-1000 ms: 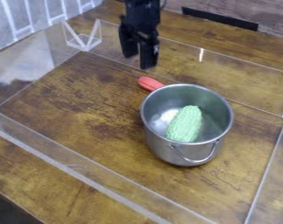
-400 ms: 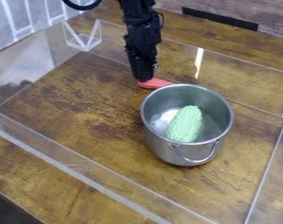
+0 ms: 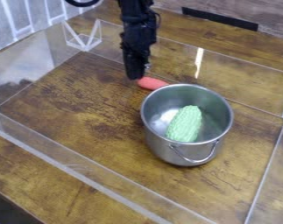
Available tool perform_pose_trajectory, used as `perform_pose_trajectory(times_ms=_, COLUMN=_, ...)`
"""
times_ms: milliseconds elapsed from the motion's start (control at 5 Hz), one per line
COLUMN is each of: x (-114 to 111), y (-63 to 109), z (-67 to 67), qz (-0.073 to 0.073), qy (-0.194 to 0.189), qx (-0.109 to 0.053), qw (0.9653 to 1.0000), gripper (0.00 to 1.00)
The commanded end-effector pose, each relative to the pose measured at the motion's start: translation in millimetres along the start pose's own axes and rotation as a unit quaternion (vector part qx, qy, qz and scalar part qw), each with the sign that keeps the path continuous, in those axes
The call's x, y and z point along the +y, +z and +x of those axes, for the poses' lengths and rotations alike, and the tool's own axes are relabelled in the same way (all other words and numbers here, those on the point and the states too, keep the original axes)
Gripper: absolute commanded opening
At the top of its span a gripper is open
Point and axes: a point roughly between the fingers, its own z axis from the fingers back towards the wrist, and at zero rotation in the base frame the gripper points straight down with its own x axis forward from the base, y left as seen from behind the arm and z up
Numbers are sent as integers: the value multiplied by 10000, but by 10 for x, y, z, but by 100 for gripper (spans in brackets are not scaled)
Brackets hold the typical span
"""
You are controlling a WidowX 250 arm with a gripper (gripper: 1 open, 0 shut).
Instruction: Move the orange spoon to the left
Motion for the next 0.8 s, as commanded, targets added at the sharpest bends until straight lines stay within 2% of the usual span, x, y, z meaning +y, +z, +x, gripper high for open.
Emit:
perform_pose_trajectory(times_ms=0, x=66, y=549, z=79, qz=430, qy=-57, qx=-223, qw=9988, gripper=0)
perform_pose_trajectory(times_ms=400, x=56, y=539, z=137, qz=425, qy=299, qx=-196, qw=9985, gripper=0)
perform_pose_trajectory(times_ms=600, x=6, y=574, z=173, qz=372, qy=-78, qx=-188, qw=9991, gripper=0)
